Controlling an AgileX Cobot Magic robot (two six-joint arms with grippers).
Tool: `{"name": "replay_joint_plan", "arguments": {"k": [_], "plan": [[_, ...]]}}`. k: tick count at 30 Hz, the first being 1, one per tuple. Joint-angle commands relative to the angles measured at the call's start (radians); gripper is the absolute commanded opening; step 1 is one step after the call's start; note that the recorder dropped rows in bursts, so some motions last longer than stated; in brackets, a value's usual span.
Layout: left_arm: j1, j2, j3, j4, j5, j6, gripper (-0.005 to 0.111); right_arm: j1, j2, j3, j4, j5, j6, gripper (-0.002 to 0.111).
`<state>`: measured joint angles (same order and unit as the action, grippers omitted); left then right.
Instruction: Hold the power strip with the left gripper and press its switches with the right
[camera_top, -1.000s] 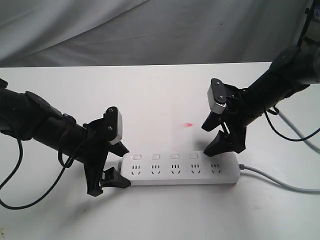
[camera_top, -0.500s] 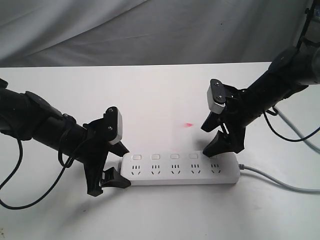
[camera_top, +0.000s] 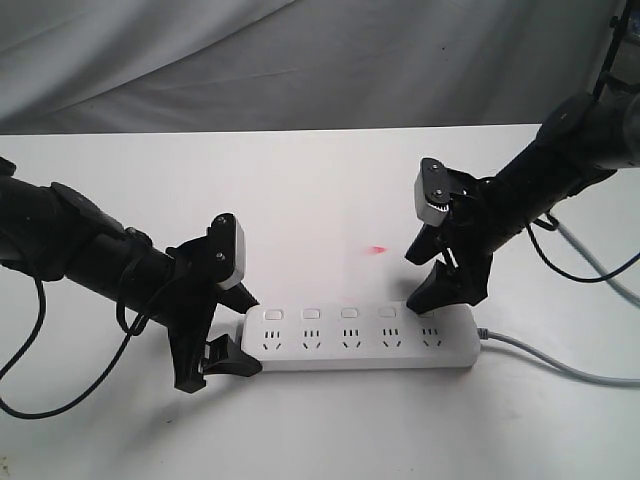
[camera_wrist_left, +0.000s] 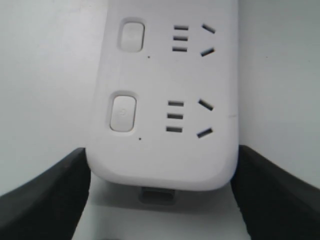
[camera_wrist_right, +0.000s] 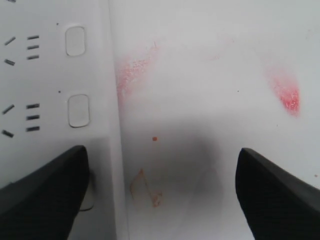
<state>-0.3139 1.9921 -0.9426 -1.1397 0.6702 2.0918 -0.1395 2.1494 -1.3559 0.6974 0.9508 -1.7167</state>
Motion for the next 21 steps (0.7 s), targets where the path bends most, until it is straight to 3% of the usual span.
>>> {"name": "replay_joint_plan", "arguments": {"k": [1, 8, 21], "plan": [[-0.005, 0.002, -0.006, -0.003, -0.012, 0.001, 0.000, -0.003, 0.030, 0.012, -0.192, -0.098, -0.003, 0.074], [-0.005, 0.002, -0.006, -0.003, -0.012, 0.001, 0.000, -0.003, 0.030, 0.012, -0.166, -0.102, -0.003, 0.074], [-0.005, 0.002, -0.006, -0.003, -0.012, 0.001, 0.000, -0.003, 0.006, 0.008, 0.046, -0.038, -0.124, 0.074]]}}
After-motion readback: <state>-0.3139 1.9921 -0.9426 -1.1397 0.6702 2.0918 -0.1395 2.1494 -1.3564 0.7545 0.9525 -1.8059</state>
